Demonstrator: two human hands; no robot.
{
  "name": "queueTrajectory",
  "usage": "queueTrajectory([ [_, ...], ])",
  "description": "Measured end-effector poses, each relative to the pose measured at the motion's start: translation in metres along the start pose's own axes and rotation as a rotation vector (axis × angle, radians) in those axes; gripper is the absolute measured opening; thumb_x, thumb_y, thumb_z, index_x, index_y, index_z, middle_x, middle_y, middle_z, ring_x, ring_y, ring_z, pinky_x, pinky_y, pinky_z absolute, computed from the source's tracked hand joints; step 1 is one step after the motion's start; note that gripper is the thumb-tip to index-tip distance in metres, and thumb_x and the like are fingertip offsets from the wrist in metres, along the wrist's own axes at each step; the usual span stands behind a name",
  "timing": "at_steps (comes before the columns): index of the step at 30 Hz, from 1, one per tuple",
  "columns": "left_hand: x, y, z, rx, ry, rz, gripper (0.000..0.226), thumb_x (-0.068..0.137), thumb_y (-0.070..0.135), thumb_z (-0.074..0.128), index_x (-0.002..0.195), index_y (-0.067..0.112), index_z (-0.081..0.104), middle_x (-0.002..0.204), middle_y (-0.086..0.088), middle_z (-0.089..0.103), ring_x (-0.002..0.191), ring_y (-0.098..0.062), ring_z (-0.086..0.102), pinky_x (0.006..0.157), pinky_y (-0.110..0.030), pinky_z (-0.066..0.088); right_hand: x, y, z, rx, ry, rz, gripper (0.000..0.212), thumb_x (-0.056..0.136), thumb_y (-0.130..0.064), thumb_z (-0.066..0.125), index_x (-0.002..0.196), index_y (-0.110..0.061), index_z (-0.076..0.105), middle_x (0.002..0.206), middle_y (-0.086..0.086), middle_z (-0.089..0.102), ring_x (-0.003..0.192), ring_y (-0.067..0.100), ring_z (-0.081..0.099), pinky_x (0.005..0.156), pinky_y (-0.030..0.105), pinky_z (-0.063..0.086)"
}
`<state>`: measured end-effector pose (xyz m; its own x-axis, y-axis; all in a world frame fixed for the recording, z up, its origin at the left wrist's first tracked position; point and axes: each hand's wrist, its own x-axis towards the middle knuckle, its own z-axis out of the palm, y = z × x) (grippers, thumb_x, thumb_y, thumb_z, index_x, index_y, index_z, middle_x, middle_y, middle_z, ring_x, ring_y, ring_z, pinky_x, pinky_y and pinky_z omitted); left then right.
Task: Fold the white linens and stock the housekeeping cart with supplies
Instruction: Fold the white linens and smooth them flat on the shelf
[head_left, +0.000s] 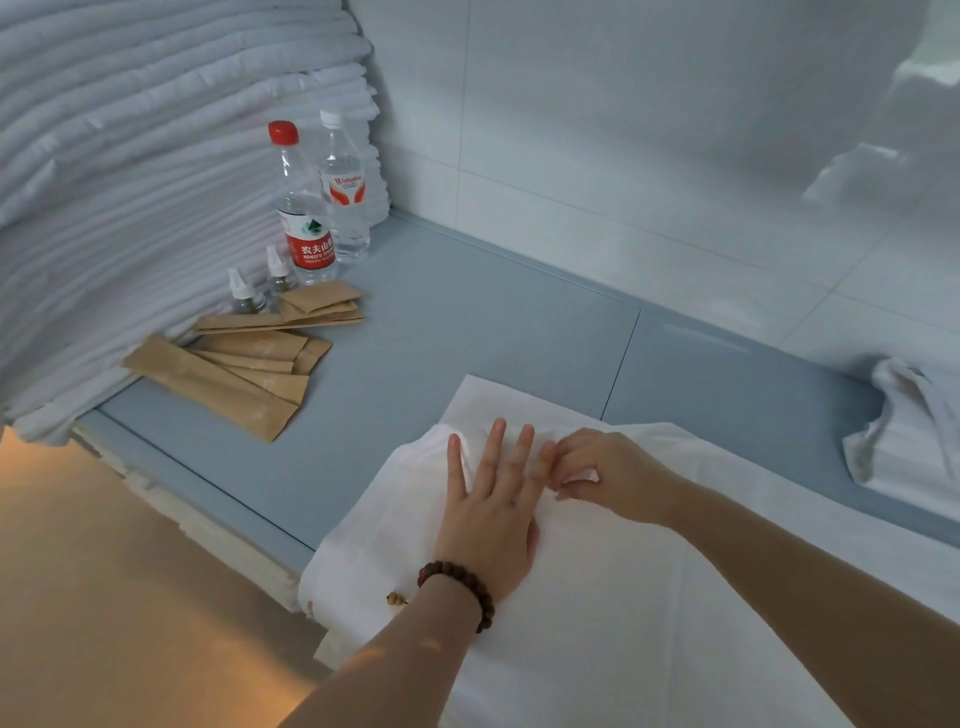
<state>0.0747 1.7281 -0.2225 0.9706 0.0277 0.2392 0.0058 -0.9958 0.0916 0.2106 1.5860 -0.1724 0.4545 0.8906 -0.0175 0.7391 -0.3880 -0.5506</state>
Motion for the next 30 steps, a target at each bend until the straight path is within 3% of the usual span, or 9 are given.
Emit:
queueTrajectory([
  [5, 0.0, 0.0, -0.006, 0.077, -0.119, -0.01, 0.052, 0.084, 0.026, 0.036, 0.127, 0.012, 0.061, 0.138, -0.003, 0.055, 0.137, -0.028, 0.038, 0.107, -0.068, 0.02, 0.031, 0.004, -0.01, 0.087, 0.158, 0.14, 0.009, 0.089, -0.015, 0.065, 0.089, -0.012, 0.074, 0.09, -0.002, 0.073, 0.085, 0.01, 0.064, 0.086, 0.031, 0.048],
  [8, 0.0, 0.0, -0.005, 0.058, -0.121, 0.042, 0.048, 0.091, 0.027, 0.041, 0.134, 0.011, 0.055, 0.141, -0.003, 0.052, 0.138, -0.022, 0.038, 0.116, -0.052, 0.02, 0.068, 0.006, 0.0, -0.007, 0.254, 0.249, 0.016, 0.089, -0.011, 0.064, 0.103, -0.007, 0.07, 0.106, 0.009, 0.067, 0.101, 0.024, 0.06, 0.094, 0.033, 0.042],
  [12, -0.001, 0.0, -0.003, 0.01, -0.096, 0.125, 0.041, 0.08, 0.035, 0.058, 0.115, 0.018, 0.071, 0.121, 0.004, 0.067, 0.118, -0.012, 0.059, 0.102, -0.029, 0.045, 0.107, 0.008, 0.012, -0.102, 0.133, 0.514, 0.053, 0.086, -0.028, 0.068, 0.134, -0.014, 0.05, 0.129, 0.01, 0.054, 0.122, 0.028, 0.048, 0.103, 0.038, 0.038],
  [15, -0.002, -0.001, -0.005, 0.017, -0.118, 0.111, 0.052, 0.083, 0.033, 0.034, 0.118, 0.018, 0.069, 0.124, 0.004, 0.065, 0.121, -0.012, 0.057, 0.103, -0.03, 0.044, 0.12, 0.012, 0.015, -0.163, 0.102, 0.627, 0.036, 0.084, -0.034, 0.069, 0.114, -0.016, 0.06, 0.113, 0.004, 0.062, 0.111, 0.026, 0.056, 0.09, 0.035, 0.044],
  [19, 0.0, -0.001, -0.007, 0.001, -0.106, 0.076, 0.057, 0.082, 0.029, 0.032, 0.127, 0.012, 0.061, 0.142, -0.005, 0.051, 0.137, -0.023, 0.04, 0.111, -0.044, 0.034, 0.123, 0.015, 0.009, -0.191, 0.18, 0.616, 0.014, 0.08, -0.034, 0.072, 0.08, -0.024, 0.062, 0.085, -0.006, 0.063, 0.094, 0.019, 0.061, 0.078, 0.03, 0.039],
  [22, 0.001, -0.001, -0.006, -0.027, -0.068, 0.04, 0.06, 0.083, 0.027, 0.032, 0.14, 0.012, 0.047, 0.155, -0.01, 0.028, 0.145, -0.03, 0.021, 0.113, -0.055, 0.023, 0.121, 0.015, 0.011, -0.244, 0.208, 0.566, 0.009, 0.083, -0.032, 0.07, 0.087, -0.025, 0.067, 0.094, -0.005, 0.066, 0.101, 0.019, 0.058, 0.083, 0.033, 0.038],
  [25, 0.0, 0.0, -0.005, -0.028, -0.068, -0.025, 0.068, 0.083, 0.028, 0.032, 0.148, 0.012, 0.033, 0.158, -0.012, 0.02, 0.145, -0.034, 0.016, 0.112, -0.059, 0.021, 0.107, 0.011, 0.004, -0.134, 0.227, 0.373, 0.023, 0.085, -0.034, 0.07, 0.106, -0.025, 0.069, 0.105, -0.004, 0.064, 0.108, 0.017, 0.051, 0.094, 0.035, 0.038],
  [27, 0.0, 0.0, -0.003, -0.045, -0.065, -0.06, 0.073, 0.081, 0.029, 0.034, 0.15, 0.009, 0.025, 0.157, -0.016, 0.018, 0.145, -0.037, 0.015, 0.111, -0.059, 0.023, 0.091, 0.009, -0.006, 0.021, 0.166, 0.182, 0.026, 0.085, -0.029, 0.07, 0.109, -0.019, 0.071, 0.107, -0.003, 0.067, 0.108, 0.016, 0.056, 0.096, 0.021, 0.038],
  [30, 0.001, 0.001, 0.0, -0.073, -0.073, -0.14, 0.078, 0.076, 0.029, 0.038, 0.147, 0.001, 0.025, 0.153, -0.024, 0.026, 0.141, -0.043, 0.022, 0.107, -0.061, 0.03, 0.066, 0.008, -0.016, 0.065, 0.014, 0.136, 0.035, 0.081, -0.027, 0.074, 0.115, -0.018, 0.069, 0.115, -0.005, 0.067, 0.11, 0.009, 0.058, 0.086, -0.003, 0.028],
])
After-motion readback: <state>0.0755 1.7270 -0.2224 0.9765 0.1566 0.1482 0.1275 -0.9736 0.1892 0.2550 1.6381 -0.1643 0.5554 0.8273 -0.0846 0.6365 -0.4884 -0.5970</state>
